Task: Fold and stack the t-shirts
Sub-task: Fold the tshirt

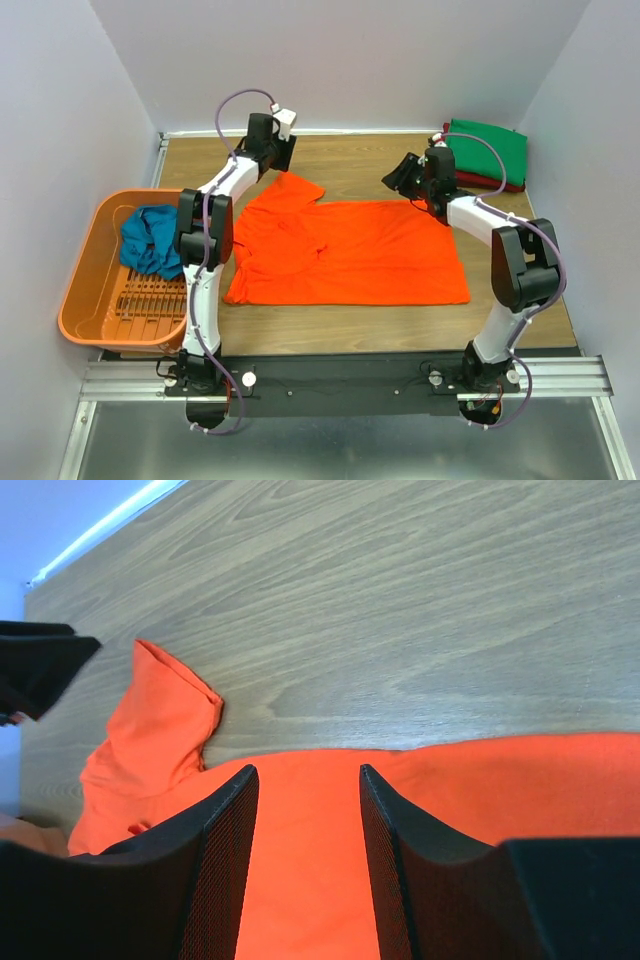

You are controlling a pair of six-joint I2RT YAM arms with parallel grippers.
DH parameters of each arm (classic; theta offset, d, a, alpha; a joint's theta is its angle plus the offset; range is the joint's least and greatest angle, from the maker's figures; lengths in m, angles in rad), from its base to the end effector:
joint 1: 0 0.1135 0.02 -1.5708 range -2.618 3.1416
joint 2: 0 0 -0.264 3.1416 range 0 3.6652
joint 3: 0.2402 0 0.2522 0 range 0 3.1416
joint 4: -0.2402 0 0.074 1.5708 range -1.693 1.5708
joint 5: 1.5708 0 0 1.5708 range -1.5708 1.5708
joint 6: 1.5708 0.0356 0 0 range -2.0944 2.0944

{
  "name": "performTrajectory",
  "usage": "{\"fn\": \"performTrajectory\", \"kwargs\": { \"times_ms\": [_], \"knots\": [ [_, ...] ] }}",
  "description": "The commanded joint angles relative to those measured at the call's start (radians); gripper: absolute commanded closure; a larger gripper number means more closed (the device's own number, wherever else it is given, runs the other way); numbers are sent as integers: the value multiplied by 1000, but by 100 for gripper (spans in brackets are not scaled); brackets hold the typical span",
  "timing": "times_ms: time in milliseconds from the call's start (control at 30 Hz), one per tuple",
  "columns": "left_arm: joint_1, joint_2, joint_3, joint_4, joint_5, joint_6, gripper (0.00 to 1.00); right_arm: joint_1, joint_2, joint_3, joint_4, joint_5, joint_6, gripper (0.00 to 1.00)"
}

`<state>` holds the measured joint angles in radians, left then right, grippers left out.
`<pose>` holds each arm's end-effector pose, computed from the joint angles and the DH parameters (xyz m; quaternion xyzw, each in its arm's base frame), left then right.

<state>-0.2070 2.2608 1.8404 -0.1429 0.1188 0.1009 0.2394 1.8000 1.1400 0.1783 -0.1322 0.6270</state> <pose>0.5165 -0.1128 0.2135 0.1624 0.8595 -0.0775 0.4784 0.3944 0.1011 0.2172 0.1308 0.8441 0.2683 0.4454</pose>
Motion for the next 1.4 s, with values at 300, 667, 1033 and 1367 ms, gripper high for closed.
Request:
{"fn": "performTrajectory", "kwargs": {
  "times_ms": [300,667,1033,1367],
  "knots": [
    [-25,132,148,-175,-65,-29,46,-32,-56,-23,-25,-20,-24,48],
    [-25,175,197,-262,-27,-50,51,-55,-51,-23,-26,-33,-15,48],
    [-25,229,304,-369,-10,-79,53,-75,-54,-28,-28,-46,-12,48],
    [-25,238,327,-414,51,-87,87,-123,-51,-19,-63,-24,-21,48]
  ]
}}
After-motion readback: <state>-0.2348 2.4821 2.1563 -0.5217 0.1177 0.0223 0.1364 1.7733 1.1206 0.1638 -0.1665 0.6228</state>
